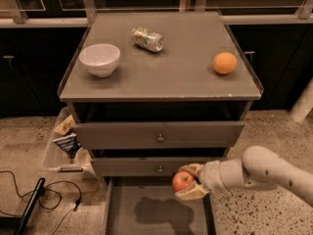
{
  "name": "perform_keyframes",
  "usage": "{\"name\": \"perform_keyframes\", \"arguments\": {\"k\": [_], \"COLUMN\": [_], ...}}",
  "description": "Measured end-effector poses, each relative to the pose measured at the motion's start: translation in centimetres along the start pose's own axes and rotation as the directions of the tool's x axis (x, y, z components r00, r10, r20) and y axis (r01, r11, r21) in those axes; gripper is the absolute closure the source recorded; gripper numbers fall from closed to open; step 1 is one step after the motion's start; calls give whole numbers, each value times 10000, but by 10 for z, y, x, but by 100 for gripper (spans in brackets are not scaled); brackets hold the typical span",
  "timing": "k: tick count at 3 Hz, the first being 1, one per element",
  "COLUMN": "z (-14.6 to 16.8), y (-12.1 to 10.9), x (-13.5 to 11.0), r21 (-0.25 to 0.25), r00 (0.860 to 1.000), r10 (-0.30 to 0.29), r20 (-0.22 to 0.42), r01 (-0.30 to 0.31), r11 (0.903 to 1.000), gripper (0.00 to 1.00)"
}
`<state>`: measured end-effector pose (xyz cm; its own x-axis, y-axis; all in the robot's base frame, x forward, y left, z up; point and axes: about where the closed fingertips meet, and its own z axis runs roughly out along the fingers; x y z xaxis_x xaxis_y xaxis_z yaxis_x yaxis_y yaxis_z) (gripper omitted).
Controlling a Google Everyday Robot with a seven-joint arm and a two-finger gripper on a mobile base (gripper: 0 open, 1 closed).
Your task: Place apple into bottom drawer
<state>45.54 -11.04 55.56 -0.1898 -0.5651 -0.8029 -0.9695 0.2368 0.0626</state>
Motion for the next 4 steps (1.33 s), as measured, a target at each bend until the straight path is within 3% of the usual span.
{"name": "perform_keyframes", "arguments": {"k": [1, 2, 3, 4], "z": [37, 37, 70, 130], "y": [2, 2, 1, -16], "x": [51, 51, 82, 153], "r21": [113, 112, -64, -193], "r00": [9991, 9991, 9982, 9892], "r10": [383, 383, 563, 1340], "r20": [-198, -198, -208, -595], "r01": [-381, -381, -564, -1354], "r11": [9992, 9992, 9984, 9906], "gripper": [100, 100, 100, 100]}}
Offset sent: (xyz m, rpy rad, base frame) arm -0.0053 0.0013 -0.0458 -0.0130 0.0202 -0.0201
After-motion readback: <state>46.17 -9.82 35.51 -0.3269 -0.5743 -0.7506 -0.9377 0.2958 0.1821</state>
